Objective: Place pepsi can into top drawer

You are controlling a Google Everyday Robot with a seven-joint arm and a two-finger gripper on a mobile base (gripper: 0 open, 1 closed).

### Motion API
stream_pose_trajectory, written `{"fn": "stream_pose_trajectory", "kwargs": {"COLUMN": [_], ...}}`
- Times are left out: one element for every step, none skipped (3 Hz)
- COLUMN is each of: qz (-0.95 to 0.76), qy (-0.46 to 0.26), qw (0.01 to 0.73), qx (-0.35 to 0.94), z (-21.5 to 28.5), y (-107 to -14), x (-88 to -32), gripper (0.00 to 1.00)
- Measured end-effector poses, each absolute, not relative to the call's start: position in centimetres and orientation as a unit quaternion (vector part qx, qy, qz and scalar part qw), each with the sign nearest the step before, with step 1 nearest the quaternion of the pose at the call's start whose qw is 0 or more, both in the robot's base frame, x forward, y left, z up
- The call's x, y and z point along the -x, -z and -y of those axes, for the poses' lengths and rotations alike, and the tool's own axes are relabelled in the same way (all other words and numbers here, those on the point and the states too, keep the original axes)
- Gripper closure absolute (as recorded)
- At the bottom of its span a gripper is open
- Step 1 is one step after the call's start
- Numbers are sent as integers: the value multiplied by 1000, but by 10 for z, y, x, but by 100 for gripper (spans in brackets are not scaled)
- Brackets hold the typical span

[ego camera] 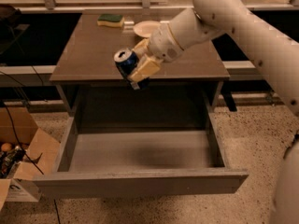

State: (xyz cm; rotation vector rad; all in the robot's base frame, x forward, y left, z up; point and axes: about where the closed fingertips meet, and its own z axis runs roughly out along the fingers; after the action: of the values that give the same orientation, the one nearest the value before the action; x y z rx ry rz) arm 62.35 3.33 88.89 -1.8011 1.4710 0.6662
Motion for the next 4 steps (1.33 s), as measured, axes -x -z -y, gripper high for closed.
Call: {"fn": "stream_pose_trajectory", "kwargs": {"qz": [-578,-570,-526,-493], "qy": [-272,-288,-304,-327], "qw": [346,377,445,477], "qx": [687,671,658,650], "z": [-16,2,31,49], "y": [-867,-835,-799,-770], "x": [-582,-559,-560,-567], "gripper": [100,100,100,100]}}
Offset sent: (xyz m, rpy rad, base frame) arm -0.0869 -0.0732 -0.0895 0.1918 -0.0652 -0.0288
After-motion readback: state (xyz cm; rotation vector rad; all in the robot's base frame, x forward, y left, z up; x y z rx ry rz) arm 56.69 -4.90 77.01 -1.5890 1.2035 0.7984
